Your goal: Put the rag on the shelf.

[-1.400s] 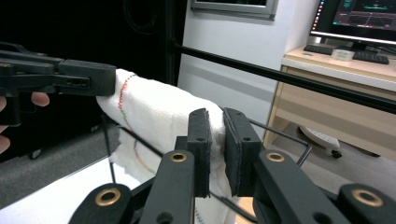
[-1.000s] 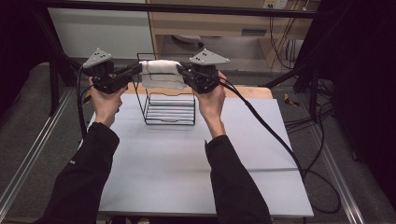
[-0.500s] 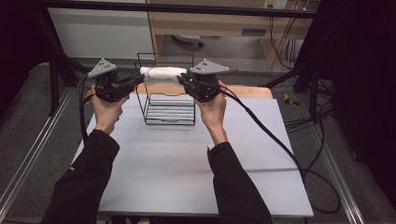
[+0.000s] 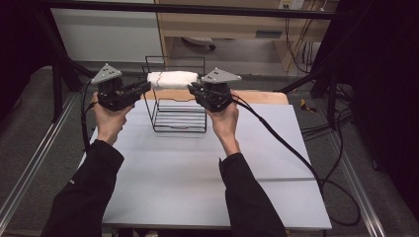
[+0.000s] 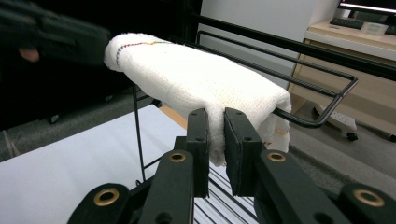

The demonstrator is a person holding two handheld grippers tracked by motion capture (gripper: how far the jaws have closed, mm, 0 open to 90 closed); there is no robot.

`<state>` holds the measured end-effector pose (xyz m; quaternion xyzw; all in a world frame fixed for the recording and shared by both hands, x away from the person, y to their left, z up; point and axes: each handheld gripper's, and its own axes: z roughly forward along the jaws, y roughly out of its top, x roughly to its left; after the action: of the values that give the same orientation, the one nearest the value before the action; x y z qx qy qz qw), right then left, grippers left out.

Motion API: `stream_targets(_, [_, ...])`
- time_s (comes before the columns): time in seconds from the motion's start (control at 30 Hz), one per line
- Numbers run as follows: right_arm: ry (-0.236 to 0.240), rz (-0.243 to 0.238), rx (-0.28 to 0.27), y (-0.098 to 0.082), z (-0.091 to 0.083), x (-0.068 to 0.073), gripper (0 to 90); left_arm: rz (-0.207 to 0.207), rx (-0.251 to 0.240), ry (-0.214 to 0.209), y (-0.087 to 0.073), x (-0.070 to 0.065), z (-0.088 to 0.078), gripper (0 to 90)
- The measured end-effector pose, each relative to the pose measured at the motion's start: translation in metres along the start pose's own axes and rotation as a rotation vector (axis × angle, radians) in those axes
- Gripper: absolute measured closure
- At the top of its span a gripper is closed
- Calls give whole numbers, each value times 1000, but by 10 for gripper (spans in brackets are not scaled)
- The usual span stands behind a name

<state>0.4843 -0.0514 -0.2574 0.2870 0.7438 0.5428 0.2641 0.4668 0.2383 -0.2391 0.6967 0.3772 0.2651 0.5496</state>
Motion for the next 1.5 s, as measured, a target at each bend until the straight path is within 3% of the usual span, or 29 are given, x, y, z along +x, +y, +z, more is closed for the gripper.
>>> stream_targets(0.1, [1,4,1,-1,0,0,808,-8,-9,9,13,-2,-2,745])
stream_targets(0.3, [3,-3,1,-2,0,0,807,-25,59,12,23,-9,17,832])
stream_targets(0.57, [7,-5,11,-4,1,-1,774,-25,129,-6,3,-11,34,888])
stream_targets(0.73, [27,-2,2,-3,-1,-1,678,-31,132,-1,-5,-9,38,892])
stream_targets(0.87, [45,-2,-39,1,-6,1,617,-30,128,4,-7,-9,41,893])
stream_targets(0.97, [77,33,-45,4,-7,-2,708,-33,124,9,-8,-9,42,893])
stream_targets(1.13, [91,61,12,-1,1,-1,896,-27,112,13,-12,-8,44,893])
stream_targets(1.3, [39,60,57,-8,15,-1,900,-26,110,14,-14,-7,47,893])
stream_targets(1.5, [-8,73,57,-11,26,-7,891,-30,106,14,-15,-5,51,893])
